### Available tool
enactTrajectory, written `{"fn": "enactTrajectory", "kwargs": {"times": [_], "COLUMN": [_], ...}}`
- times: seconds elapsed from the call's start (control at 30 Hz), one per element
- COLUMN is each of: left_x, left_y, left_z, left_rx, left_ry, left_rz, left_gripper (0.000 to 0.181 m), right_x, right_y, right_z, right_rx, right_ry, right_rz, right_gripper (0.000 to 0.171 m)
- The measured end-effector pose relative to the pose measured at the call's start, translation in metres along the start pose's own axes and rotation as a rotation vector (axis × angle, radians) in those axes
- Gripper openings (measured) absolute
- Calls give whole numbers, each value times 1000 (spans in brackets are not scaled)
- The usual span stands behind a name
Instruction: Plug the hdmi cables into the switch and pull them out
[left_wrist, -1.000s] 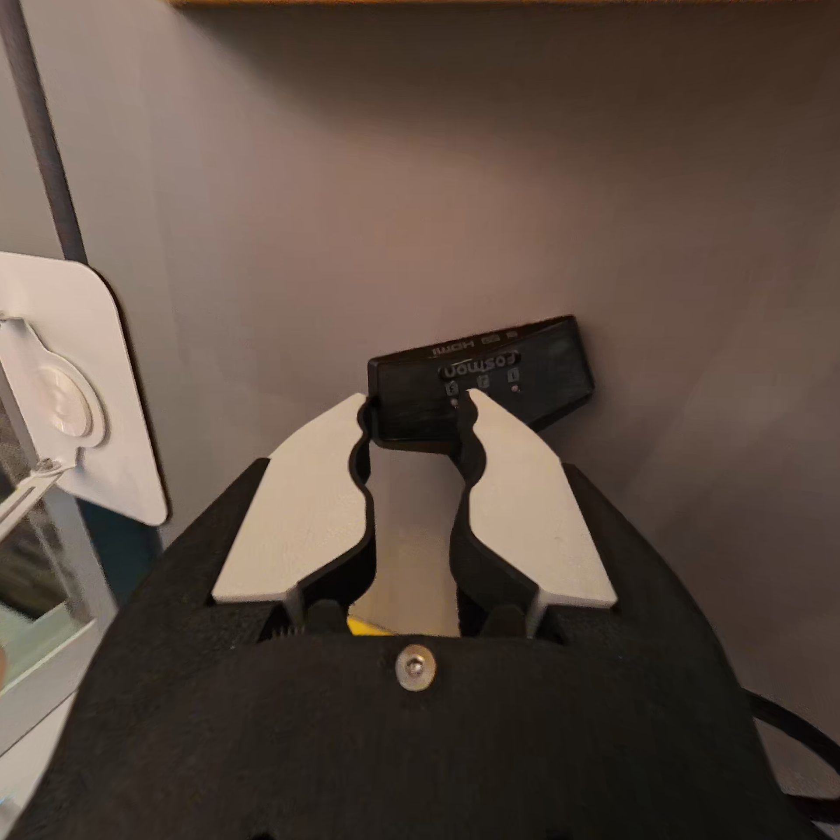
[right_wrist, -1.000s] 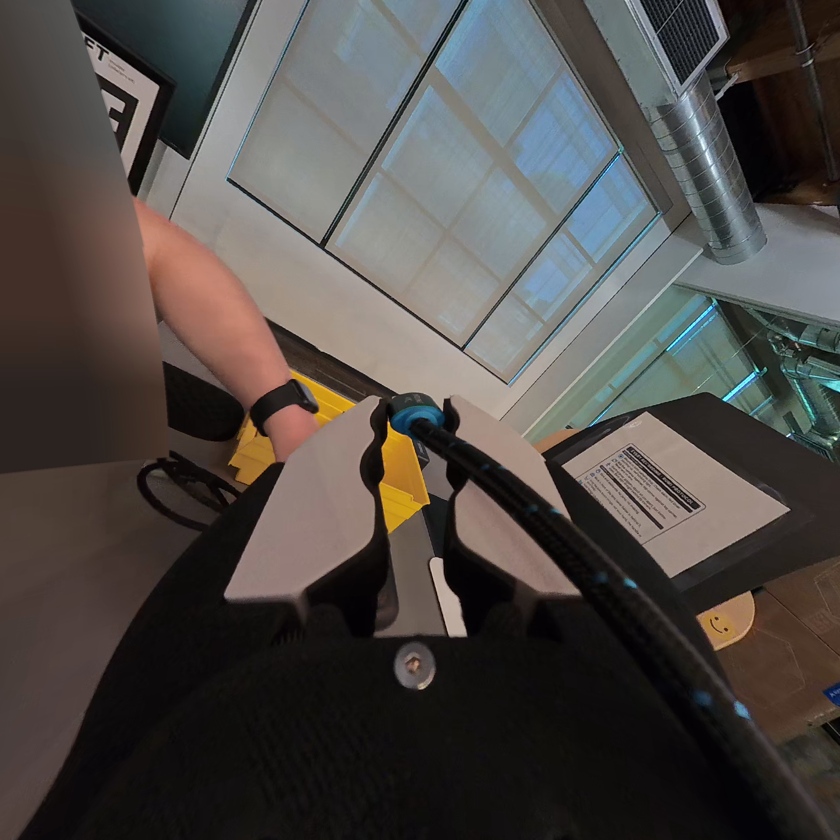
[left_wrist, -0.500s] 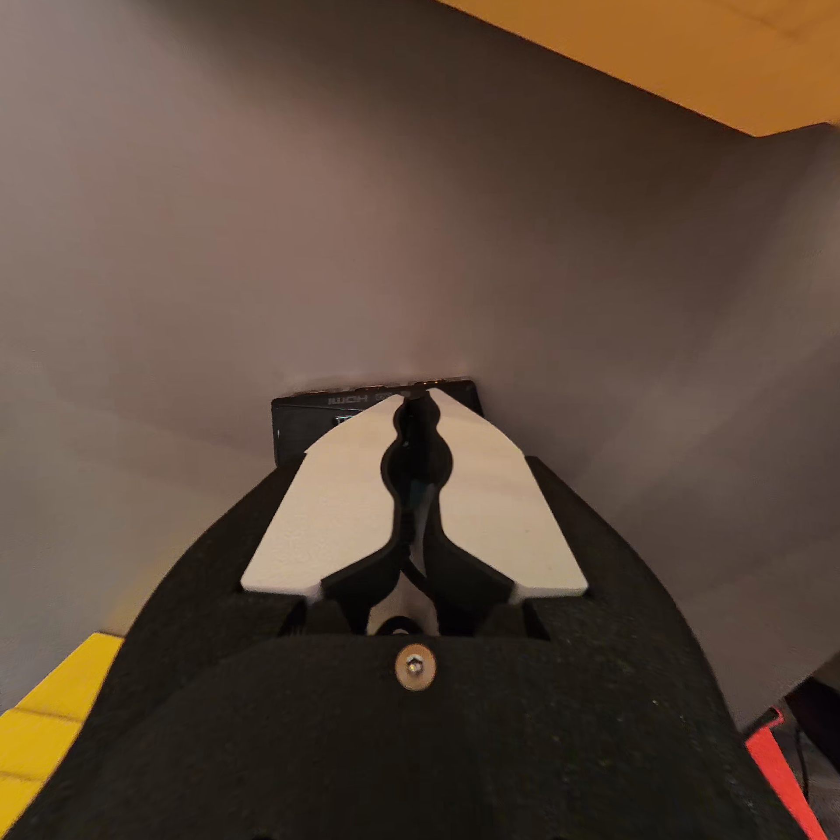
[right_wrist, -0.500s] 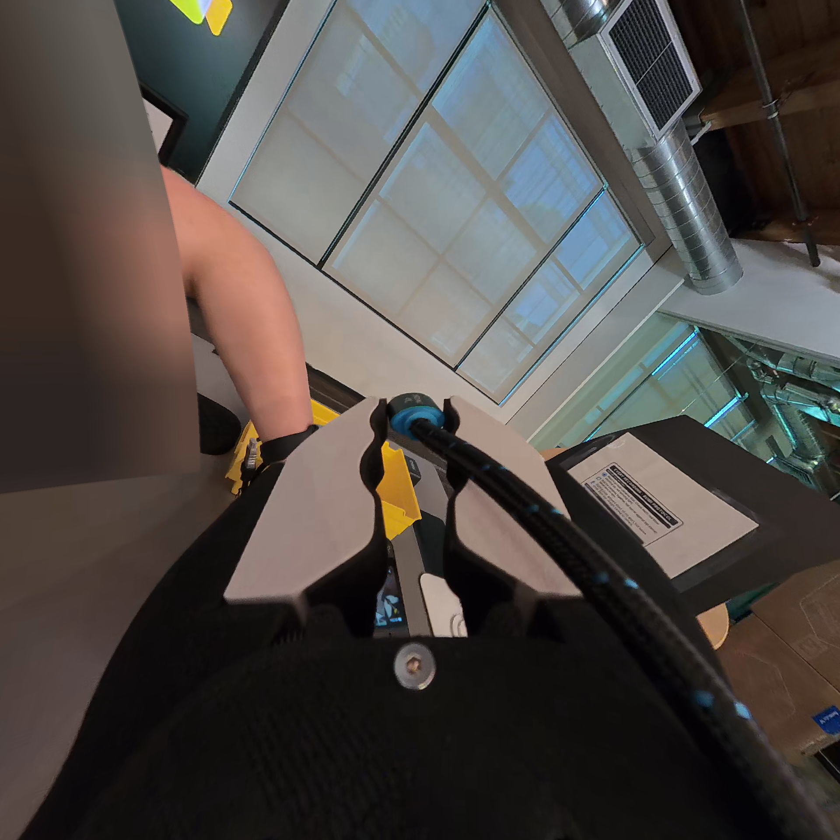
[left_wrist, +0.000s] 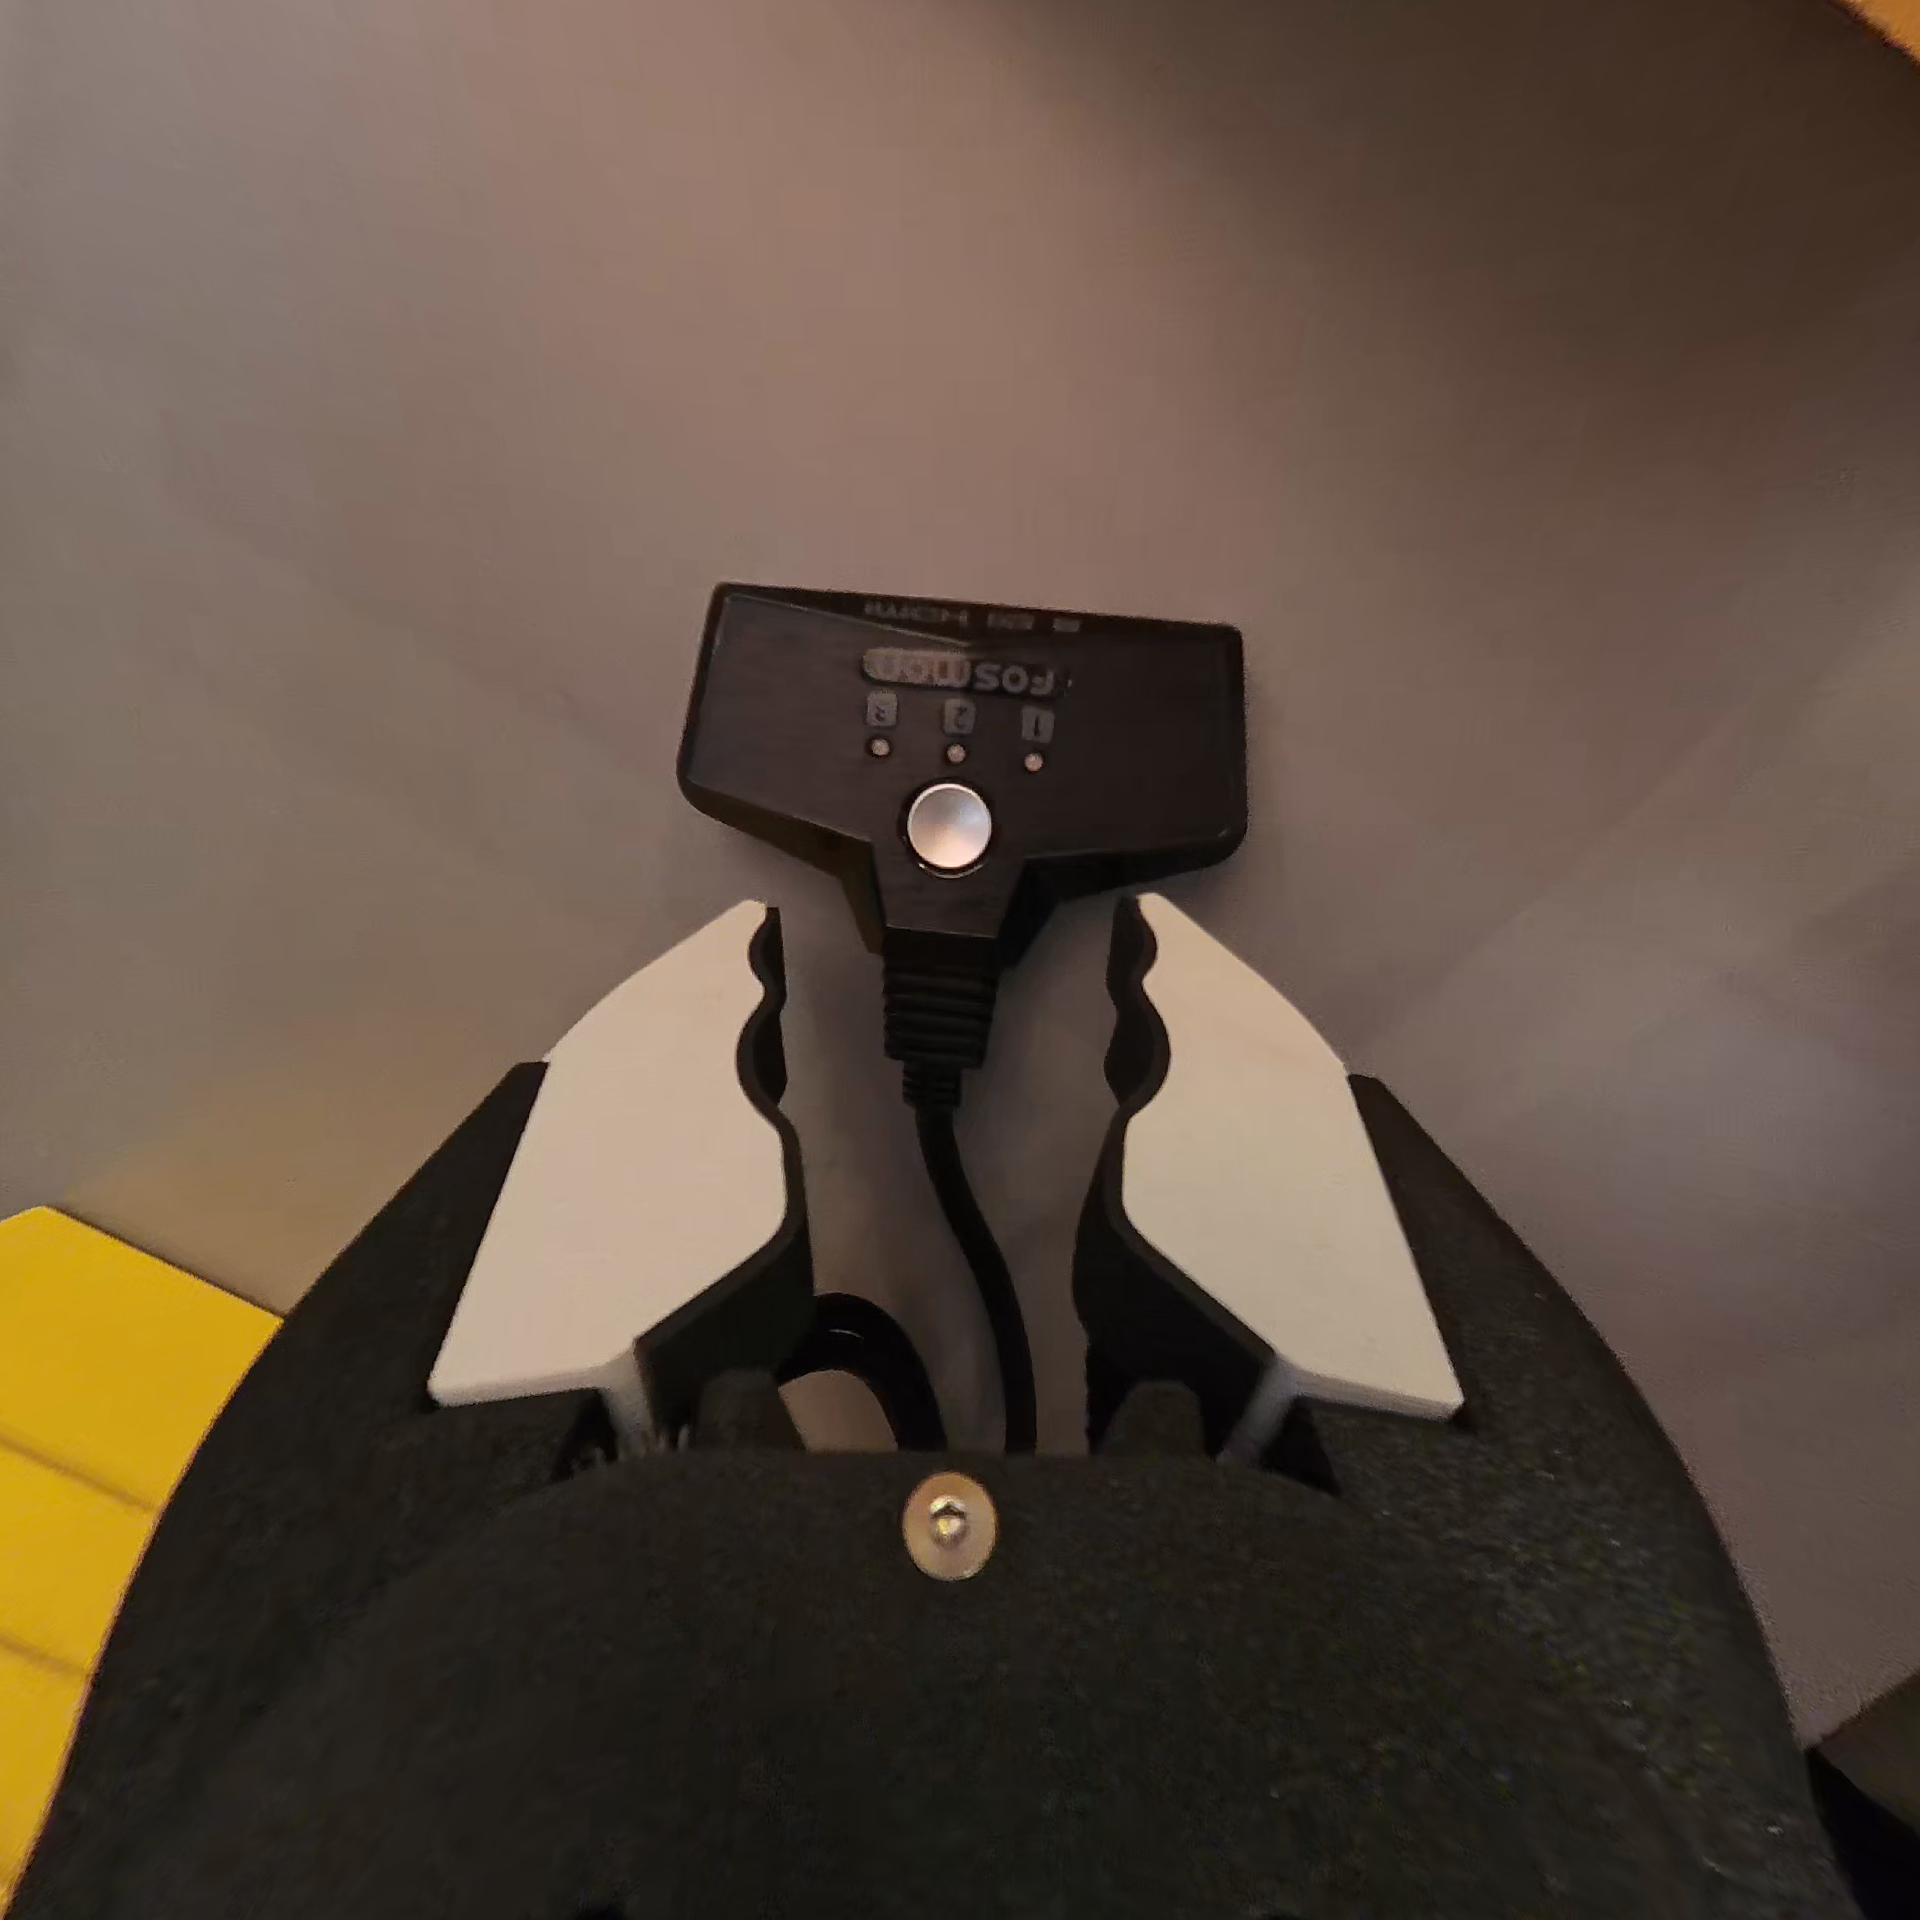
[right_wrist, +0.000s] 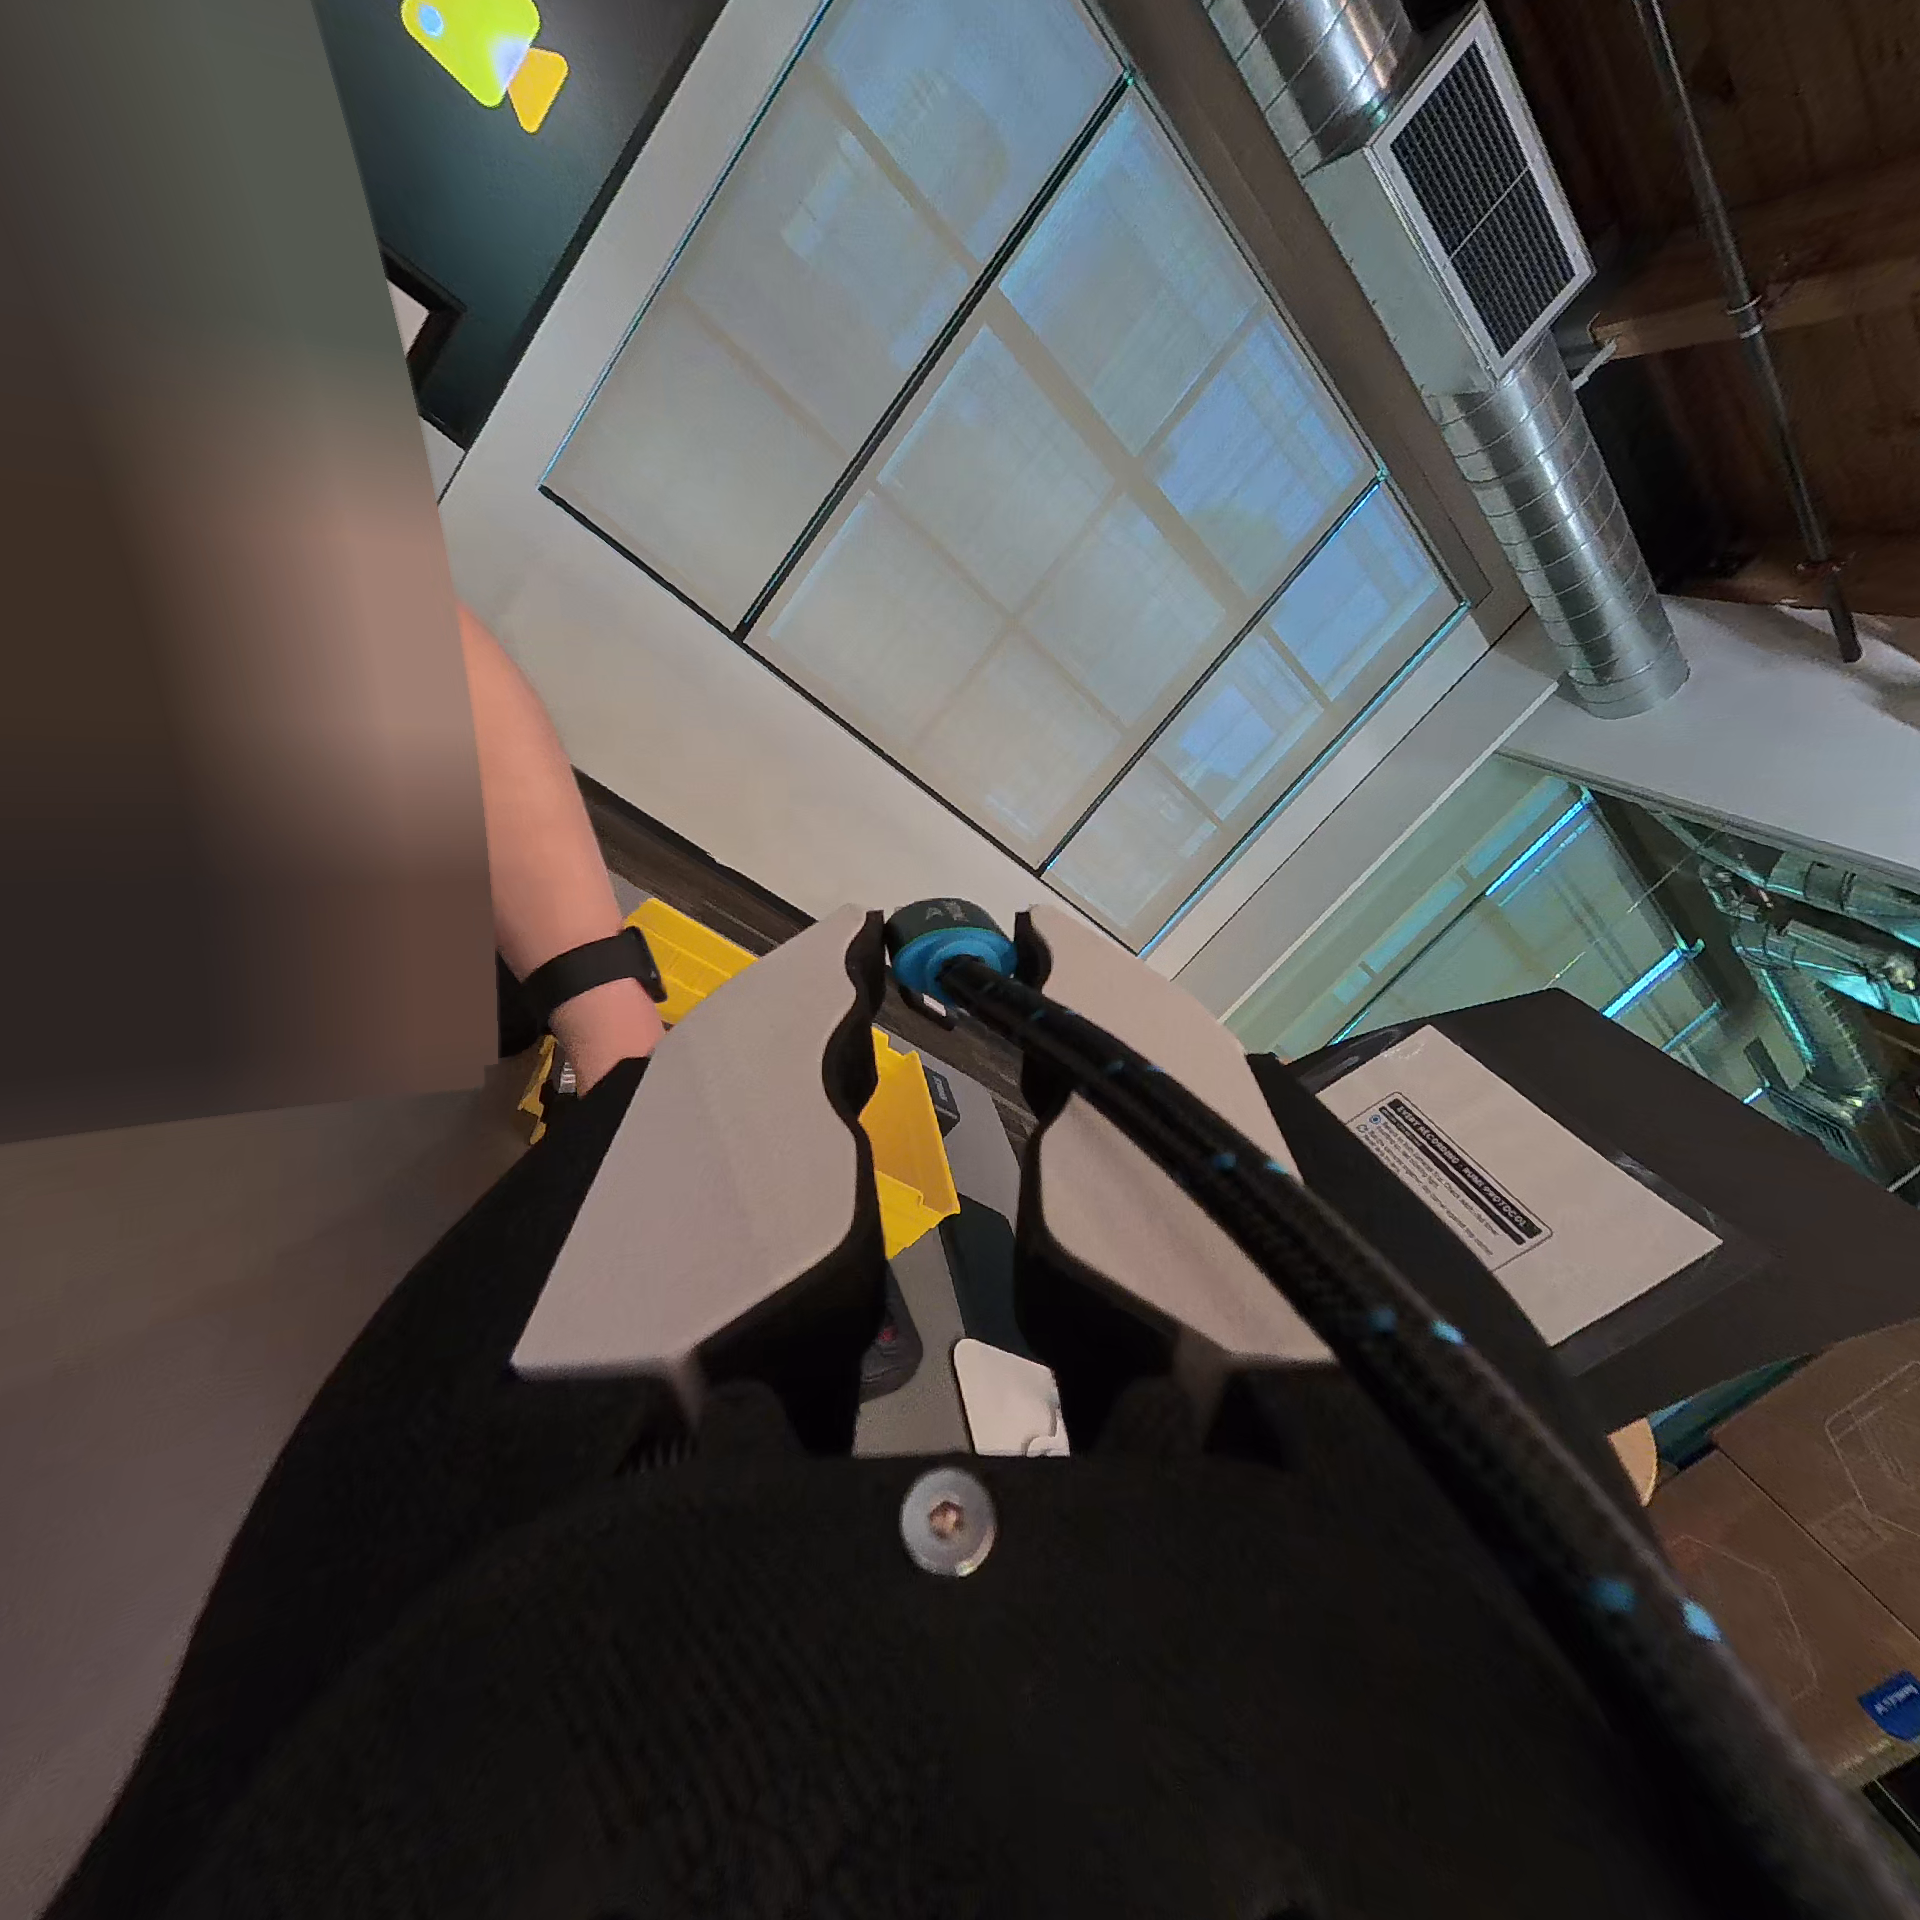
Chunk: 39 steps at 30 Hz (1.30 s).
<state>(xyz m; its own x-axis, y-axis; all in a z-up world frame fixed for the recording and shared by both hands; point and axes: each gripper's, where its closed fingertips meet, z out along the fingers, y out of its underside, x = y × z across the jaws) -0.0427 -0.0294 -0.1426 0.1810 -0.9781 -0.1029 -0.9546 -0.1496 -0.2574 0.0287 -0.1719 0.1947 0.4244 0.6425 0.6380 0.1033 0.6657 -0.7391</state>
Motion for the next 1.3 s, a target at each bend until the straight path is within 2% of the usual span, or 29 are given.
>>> {"fn": "enactTrajectory", "kwargs": {"times": [0.13, 0.27, 0.37, 0.5, 0.6, 0.8, 0.93, 1.07, 1.17, 1.23, 1.3], "left_x": [8, 9, 8, 7, 7, 9, 14, 22, 35, 34, 32], "left_y": [5, 1, -2, -7, -9, -12, -22, -32, -44, -53, -59], "left_z": [14, 18, 18, 19, 19, 15, -11, -54, -97, -123, -137], "left_rx": [-8, 83, 193, 251, 263, 348, 484, 608, 776, 902, 938], "left_ry": [-15, 63, 65, 62, 64, 91, 152, 214, 295, 302, 303], "left_rz": [-12, -88, -72, -73, -43, -51, -18, 167, 306, 319, 294], "left_gripper": [59, 59, 56, 56, 41, 41, 40, 40, 40, 39, 39], "right_x": [-1, -1, -1, 0, -1, -2, 1, 8, 11, 10, 4], "right_y": [2, -1, -1, 4, 7, 15, 22, 38, 56, 71, 86], "right_z": [1, -1, -1, 0, 3, 9, 11, 14, 16, 17, 17], "right_rx": [-13, -8, -4, -15, -27, -53, -77, -136, -213, -285, -358], "right_ry": [1, 1, 0, 0, -7, -16, -4, 22, 28, 22, -15], "right_rz": [-7, -10, -4, 0, 1, 3, 13, 39, 72, 106, 142], "right_gripper": [24, 24, 24, 24, 24, 24, 24, 24, 24, 24, 24]}}
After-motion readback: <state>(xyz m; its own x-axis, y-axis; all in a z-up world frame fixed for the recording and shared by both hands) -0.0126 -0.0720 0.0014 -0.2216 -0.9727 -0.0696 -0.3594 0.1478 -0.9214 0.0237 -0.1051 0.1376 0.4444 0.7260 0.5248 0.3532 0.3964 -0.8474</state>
